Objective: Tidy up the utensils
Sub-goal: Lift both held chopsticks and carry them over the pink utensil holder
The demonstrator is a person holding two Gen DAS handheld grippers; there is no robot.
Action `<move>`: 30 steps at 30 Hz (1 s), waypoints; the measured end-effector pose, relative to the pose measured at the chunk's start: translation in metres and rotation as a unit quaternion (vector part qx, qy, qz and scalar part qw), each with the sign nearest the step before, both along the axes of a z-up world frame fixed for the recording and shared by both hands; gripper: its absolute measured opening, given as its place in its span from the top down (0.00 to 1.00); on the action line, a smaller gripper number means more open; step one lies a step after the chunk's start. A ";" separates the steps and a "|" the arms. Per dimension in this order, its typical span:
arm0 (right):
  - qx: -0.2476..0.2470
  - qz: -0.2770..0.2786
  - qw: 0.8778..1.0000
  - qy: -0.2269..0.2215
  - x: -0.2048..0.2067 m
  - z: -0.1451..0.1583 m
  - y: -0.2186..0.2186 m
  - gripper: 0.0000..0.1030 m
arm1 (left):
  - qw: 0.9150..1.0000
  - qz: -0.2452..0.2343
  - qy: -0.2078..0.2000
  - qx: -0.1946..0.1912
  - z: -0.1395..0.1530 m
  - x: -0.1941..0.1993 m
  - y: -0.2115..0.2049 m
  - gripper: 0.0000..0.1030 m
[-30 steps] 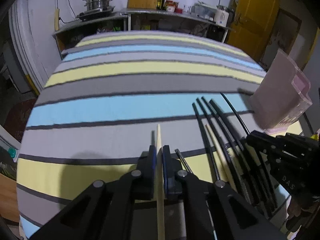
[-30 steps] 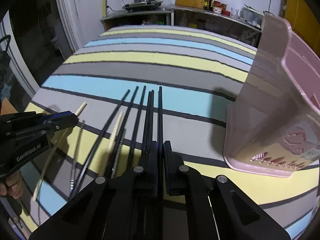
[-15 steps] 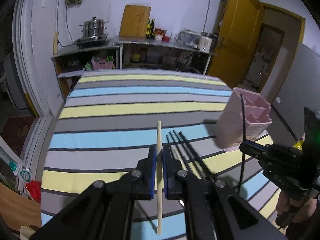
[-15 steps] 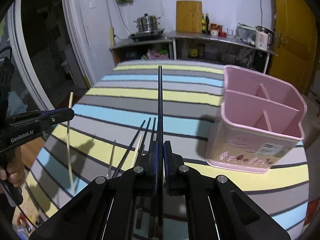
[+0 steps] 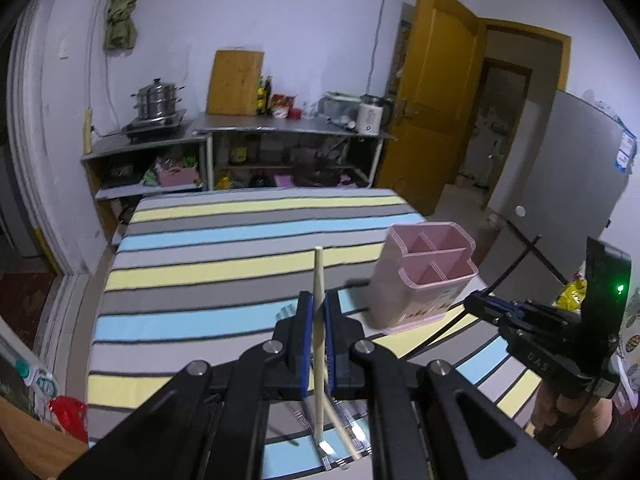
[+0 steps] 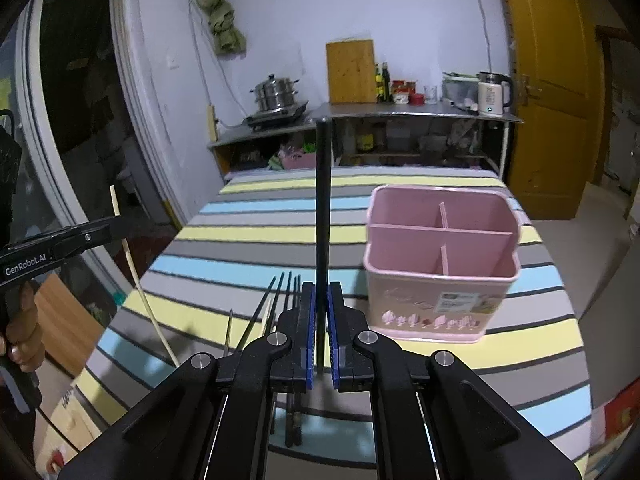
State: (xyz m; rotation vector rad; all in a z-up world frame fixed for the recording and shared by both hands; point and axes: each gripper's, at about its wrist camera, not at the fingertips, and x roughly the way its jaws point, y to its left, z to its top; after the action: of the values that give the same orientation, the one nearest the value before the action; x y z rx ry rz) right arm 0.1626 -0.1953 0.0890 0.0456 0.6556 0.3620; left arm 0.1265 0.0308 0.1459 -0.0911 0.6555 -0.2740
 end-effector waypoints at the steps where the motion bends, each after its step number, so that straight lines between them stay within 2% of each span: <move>1: 0.003 -0.004 1.000 -0.001 -0.001 0.002 -0.004 0.94 | 1.000 -0.005 -0.001 -0.004 0.003 0.001 -0.005 0.94; 13: 0.029 -0.060 0.998 -0.019 0.005 0.033 -0.063 0.94 | 0.997 -0.059 0.007 -0.045 0.022 0.058 -0.080 0.94; 23: 0.057 -0.084 0.993 -0.064 0.025 0.074 -0.088 0.94 | 0.995 -0.061 -0.036 -0.069 0.062 0.097 -0.106 0.94; 30: 0.080 -0.091 0.990 -0.066 0.050 0.072 -0.093 0.94 | 0.995 -0.051 -0.056 -0.066 0.053 0.121 -0.121 0.94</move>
State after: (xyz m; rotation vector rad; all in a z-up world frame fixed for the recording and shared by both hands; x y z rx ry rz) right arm 0.2124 -0.2879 0.1612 0.2322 0.4858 0.2382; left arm 0.2475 -0.0900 0.1986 -0.1678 0.5307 -0.4181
